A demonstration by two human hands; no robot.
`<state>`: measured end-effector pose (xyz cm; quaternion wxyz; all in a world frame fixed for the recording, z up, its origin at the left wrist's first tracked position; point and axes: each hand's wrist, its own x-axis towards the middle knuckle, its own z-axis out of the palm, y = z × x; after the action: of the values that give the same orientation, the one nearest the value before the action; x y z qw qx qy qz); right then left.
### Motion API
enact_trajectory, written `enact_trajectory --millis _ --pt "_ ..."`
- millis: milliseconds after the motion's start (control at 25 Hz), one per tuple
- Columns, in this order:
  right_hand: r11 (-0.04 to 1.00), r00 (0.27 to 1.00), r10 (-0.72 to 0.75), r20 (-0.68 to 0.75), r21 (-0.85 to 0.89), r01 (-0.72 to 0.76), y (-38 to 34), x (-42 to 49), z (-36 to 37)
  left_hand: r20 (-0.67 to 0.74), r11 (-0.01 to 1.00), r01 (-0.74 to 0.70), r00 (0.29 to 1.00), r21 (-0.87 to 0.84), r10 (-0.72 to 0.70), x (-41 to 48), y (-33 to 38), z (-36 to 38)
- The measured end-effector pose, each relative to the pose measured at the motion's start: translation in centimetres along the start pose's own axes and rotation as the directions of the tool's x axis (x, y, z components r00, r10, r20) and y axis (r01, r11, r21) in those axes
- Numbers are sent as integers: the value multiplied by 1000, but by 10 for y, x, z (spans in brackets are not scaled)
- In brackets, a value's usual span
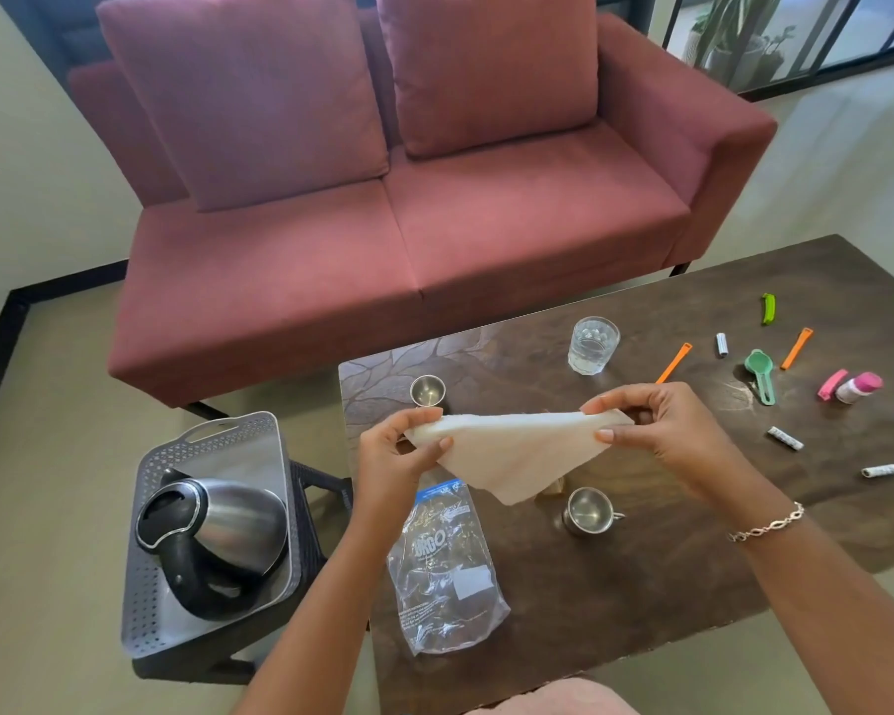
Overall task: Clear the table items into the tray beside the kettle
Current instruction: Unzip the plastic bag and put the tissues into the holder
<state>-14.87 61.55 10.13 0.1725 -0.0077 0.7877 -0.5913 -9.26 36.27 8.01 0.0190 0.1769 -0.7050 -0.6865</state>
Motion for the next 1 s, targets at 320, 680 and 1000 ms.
enact_trajectory --millis 320,680,1000 --pt "997 995 -74 -60 -41 72 11 5 -3 28 978 -82 997 191 78 0 11 0" --pt "504 932 309 188 799 -328 20 13 19 413 828 365 893 -425 -181 -18 33 26" --pt "138 875 281 393 886 -442 61 -10 98 305 643 409 913 -648 -272 -21 32 34"
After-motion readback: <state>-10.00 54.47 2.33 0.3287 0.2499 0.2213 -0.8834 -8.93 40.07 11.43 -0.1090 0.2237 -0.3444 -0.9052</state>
